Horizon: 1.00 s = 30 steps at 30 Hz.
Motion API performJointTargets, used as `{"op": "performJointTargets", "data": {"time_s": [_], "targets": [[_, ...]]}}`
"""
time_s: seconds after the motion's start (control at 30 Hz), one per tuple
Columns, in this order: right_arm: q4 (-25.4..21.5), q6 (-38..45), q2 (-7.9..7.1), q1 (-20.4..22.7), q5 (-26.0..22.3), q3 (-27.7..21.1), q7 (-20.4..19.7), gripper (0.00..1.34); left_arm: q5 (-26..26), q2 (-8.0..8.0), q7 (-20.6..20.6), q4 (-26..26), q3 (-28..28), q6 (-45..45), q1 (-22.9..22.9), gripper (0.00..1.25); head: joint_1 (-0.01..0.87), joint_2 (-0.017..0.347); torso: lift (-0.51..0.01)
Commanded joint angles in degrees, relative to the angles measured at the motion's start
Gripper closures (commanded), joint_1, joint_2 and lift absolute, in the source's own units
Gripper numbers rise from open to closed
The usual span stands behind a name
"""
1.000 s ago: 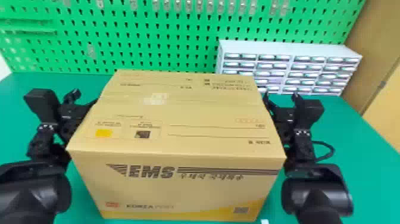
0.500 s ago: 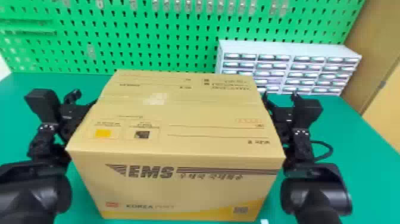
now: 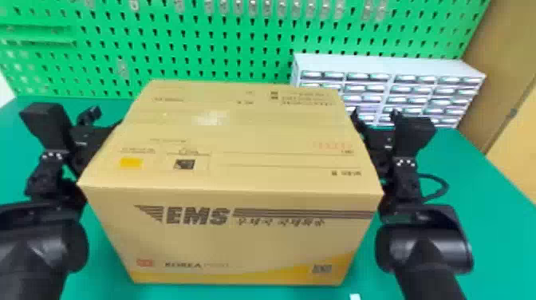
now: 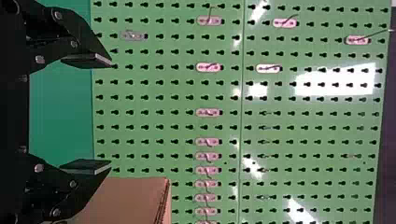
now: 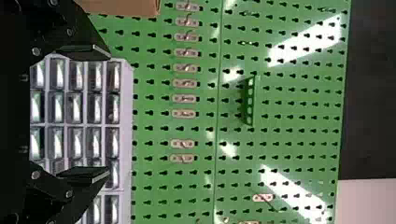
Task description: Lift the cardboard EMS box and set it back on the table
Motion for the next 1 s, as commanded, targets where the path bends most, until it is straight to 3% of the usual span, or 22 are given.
{"op": "performJointTargets", "data": {"time_s": [0.0, 0.3, 0.97], "targets": [[-3.32, 3.08, -0.17, -0.62, -0.22, 0.17, 0.00, 0.40, -0.53, 0.00, 0.35, -2.43, 0.98, 2.40, -0.68, 0.48, 0.678, -0.015, -0.097], [-7.63, 5.81, -0.25, -1.23, -0.22, 0.35, 0.00, 0.40, -0.79, 0.00, 1.23, -5.24, 2.13, 5.12, -1.38, 0.48, 0.678, -0.015, -0.097], [-7.98, 6.25, -0.25, -1.23, -0.22, 0.44, 0.00, 0.40, -0.97, 0.00, 2.11, -6.21, 2.21, 5.74, -1.56, 0.48, 0.678, -0.015, -0.097]]}}
